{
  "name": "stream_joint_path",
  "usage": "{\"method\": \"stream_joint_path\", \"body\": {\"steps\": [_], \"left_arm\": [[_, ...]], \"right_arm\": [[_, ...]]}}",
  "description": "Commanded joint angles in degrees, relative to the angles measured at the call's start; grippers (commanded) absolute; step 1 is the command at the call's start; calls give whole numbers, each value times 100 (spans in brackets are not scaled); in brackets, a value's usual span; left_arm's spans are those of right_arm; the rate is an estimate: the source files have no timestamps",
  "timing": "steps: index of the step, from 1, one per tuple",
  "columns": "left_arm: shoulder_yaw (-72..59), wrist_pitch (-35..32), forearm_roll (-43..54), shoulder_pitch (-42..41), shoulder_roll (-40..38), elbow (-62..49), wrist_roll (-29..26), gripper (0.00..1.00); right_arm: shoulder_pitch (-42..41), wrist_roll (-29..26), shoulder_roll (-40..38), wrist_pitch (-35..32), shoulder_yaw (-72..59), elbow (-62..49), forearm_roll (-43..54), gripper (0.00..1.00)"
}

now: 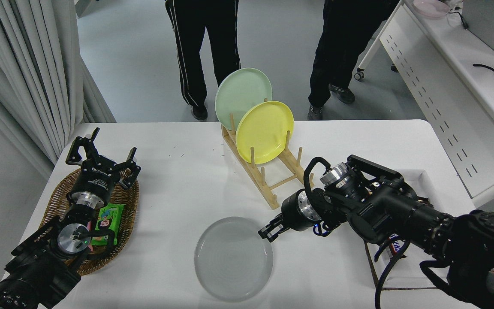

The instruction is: Place the plate on the table

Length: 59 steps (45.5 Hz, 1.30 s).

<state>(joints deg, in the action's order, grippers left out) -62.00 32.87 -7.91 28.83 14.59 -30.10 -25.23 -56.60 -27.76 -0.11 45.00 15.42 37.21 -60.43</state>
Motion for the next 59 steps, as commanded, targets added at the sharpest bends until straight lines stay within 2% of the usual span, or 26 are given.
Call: {"method": "stream_joint_path", "body": {"steps": [1, 59], "left_arm": [[4, 0, 0, 0, 0, 4, 1, 100], [4, 0, 0, 0, 0, -4, 1, 100]], "right_arm": [[79, -1, 11, 0, 31, -47, 31, 0], [149, -1, 11, 0, 48, -38, 154, 0]]}}
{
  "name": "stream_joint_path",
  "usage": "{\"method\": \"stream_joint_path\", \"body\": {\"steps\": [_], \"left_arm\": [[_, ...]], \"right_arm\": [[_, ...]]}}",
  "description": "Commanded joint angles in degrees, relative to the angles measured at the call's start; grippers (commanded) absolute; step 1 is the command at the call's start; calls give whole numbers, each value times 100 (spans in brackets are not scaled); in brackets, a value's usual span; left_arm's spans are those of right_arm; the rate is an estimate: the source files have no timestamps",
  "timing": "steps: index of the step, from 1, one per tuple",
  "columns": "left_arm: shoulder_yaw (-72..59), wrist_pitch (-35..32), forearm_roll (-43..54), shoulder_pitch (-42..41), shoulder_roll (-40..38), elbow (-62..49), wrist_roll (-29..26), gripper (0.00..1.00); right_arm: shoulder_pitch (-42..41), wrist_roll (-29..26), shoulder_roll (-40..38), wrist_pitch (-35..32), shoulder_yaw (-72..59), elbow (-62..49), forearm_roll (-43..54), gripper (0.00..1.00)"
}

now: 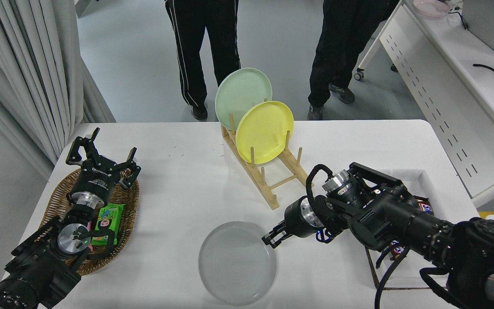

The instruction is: Place the plate on the table

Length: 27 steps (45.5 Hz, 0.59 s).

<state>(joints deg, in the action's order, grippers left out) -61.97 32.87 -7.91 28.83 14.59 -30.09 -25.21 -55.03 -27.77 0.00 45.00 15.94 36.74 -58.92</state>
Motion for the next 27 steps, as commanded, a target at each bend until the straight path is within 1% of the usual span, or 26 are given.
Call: {"method": "stream_joint_path", "body": {"steps": [1, 27], "left_arm": [[1, 0, 0, 0, 0, 3, -2, 100], [-8, 0, 0, 0, 0, 3, -2, 100]], "right_arm": [[-16, 0, 0, 0, -3, 0, 3, 0], [10, -9, 0, 0, -38, 9, 56, 0]]}}
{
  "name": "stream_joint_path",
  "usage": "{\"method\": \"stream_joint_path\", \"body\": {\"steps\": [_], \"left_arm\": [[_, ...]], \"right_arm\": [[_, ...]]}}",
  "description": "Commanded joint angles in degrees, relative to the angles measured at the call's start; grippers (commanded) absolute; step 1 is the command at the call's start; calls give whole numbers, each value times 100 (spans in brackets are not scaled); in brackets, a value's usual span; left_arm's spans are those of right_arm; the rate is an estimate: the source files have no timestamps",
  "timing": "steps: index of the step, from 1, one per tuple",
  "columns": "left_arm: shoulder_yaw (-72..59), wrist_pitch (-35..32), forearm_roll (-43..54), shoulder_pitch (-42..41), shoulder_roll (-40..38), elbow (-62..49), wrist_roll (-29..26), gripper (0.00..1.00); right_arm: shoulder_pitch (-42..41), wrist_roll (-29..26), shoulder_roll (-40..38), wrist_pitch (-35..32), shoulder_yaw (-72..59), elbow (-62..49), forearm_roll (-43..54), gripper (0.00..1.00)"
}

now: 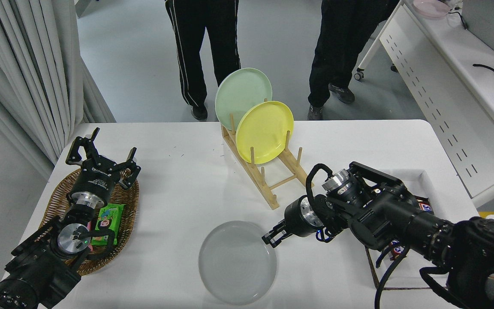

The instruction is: Place the plate on the table

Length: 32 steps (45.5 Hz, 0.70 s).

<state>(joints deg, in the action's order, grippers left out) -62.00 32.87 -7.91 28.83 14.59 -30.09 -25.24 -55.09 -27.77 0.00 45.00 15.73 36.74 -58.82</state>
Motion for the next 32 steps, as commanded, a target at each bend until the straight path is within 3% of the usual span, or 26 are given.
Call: {"method": "stream_joint_path", "body": {"steps": [1, 32], "left_arm": [[4, 0, 0, 0, 0, -6, 1, 100], [4, 0, 0, 0, 0, -6, 1, 100]], "right_arm": [[16, -9, 0, 0, -26, 17, 46, 0], [16, -1, -26, 0, -35, 17, 134, 0]]}}
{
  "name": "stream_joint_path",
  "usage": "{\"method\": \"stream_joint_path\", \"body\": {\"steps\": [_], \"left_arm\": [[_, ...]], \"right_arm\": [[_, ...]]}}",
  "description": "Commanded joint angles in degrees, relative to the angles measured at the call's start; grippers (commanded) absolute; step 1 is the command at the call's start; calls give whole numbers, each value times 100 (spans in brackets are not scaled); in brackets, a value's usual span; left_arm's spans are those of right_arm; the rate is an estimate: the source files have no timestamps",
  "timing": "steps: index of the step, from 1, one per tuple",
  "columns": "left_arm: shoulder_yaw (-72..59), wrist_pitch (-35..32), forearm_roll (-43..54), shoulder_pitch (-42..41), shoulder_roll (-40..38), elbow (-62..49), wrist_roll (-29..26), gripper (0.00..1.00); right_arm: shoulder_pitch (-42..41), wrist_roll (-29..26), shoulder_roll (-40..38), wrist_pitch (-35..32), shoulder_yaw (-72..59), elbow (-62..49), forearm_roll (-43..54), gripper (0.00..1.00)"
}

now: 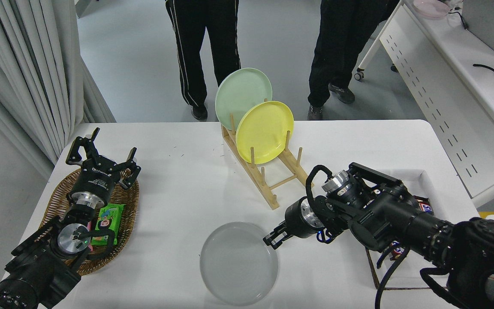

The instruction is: Place the plate on the table

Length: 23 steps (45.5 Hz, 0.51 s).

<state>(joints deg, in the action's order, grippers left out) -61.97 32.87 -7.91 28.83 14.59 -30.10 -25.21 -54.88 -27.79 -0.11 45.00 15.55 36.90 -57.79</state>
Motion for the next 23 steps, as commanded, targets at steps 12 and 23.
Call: {"method": "stream_joint_path", "body": {"steps": [12, 23], "left_arm": [[-8, 0, 0, 0, 0, 4, -1, 100], [1, 0, 0, 0, 0, -4, -1, 100]], "right_arm": [[-23, 2, -68, 0, -26, 1, 66, 0], [-5, 2, -59, 0, -8, -8, 75, 0]]}}
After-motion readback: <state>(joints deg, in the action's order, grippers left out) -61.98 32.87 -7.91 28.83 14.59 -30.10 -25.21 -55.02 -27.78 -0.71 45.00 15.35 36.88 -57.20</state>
